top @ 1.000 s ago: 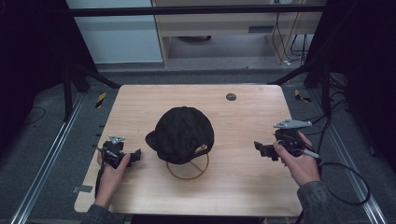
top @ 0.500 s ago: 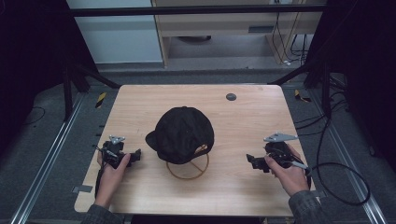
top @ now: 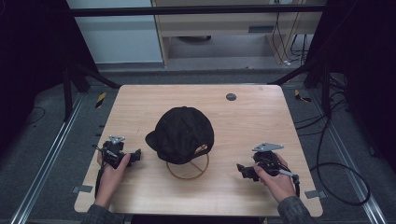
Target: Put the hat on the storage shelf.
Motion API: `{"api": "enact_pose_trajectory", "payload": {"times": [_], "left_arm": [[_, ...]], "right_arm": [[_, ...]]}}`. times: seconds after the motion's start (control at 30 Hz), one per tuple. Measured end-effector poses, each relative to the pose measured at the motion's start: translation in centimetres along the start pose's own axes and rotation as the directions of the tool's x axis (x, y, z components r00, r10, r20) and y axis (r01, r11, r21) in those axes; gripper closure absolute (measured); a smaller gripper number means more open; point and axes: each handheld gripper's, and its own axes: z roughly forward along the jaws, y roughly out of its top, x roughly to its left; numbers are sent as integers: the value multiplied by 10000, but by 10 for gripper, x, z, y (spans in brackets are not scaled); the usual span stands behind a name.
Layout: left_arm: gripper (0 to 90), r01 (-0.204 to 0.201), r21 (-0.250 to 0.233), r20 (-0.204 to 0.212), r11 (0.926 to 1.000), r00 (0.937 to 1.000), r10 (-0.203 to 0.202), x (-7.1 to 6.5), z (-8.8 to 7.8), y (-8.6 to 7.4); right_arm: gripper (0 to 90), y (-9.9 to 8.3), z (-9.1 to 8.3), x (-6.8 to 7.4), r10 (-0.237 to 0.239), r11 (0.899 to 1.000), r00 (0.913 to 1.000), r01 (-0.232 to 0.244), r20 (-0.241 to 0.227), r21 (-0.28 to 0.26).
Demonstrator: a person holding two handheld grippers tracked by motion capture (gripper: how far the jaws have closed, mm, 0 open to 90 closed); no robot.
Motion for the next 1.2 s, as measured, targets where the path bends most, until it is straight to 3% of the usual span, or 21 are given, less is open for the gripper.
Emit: {"api": "enact_pose_trajectory", "payload": {"times": [1.0, 1.2], "left_arm": [[0, 2, 4, 5, 10000, 10000, -2, 0, 0, 0], [0, 3, 0, 2, 10000, 10000, -3, 0, 1, 1]], "right_arm": [[99, -9, 42, 41, -309, 9994, 9990, 305, -324, -141], [87, -11, 49, 49, -739, 9965, 9971, 744, 172, -370]]}}
